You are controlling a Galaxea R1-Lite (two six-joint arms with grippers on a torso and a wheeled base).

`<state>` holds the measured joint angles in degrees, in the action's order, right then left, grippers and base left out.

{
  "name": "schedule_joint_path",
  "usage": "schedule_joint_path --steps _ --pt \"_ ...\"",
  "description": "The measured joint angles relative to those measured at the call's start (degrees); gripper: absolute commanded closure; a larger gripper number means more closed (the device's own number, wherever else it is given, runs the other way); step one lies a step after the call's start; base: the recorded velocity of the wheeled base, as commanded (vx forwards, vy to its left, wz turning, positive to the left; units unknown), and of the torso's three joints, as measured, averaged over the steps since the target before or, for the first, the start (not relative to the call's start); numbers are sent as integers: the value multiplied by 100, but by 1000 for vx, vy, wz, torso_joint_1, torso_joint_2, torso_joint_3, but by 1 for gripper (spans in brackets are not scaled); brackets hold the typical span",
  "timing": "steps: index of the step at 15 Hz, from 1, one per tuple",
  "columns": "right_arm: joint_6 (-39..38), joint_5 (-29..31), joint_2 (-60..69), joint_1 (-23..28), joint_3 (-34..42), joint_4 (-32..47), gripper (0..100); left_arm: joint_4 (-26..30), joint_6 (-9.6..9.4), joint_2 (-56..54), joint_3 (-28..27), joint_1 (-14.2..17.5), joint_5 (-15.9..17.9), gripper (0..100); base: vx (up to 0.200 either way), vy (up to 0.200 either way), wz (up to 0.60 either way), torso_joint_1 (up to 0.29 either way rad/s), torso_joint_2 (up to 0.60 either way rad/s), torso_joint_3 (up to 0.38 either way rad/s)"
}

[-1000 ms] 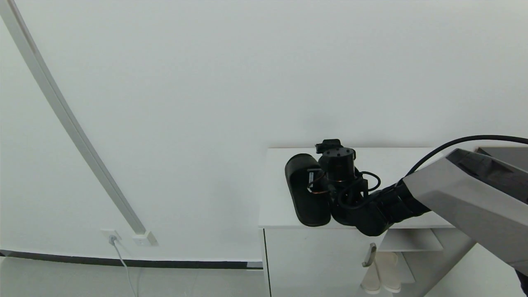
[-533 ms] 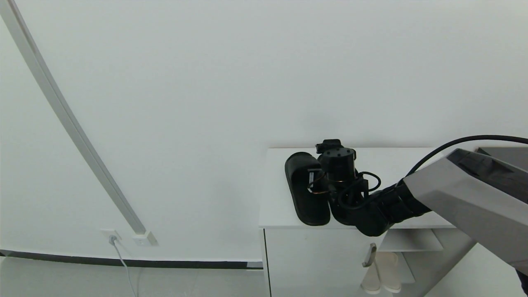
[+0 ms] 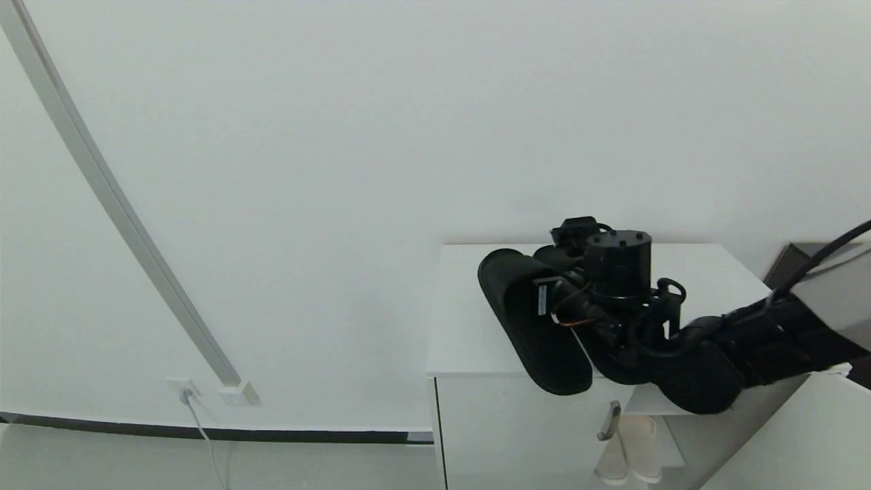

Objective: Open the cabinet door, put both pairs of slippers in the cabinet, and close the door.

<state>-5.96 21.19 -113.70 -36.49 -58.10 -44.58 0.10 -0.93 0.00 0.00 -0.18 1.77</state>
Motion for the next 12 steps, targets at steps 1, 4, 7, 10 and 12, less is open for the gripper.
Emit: schedule_joint_path --steps 1,4,7,10,12 --pt "6 -99 271 -48 339 5 100 1 -2 0 0 -2 4 100 0 0 0 0 0 0" --pt "17 -368 1204 -343 1412 57 100 1 -5 0 0 -6 4 100 0 0 0 0 0 0" --pt "9 -419 1759 -625 1744 312 100 4 2 0 0 -6 4 100 0 0 0 0 0 0" --pt "6 -412 1891 -711 1797 321 100 1 4 0 0 -4 4 100 0 0 0 0 0 0" --pt "6 -401 1899 -725 1801 315 100 1 4 0 0 0 4 100 0 0 0 0 0 0"
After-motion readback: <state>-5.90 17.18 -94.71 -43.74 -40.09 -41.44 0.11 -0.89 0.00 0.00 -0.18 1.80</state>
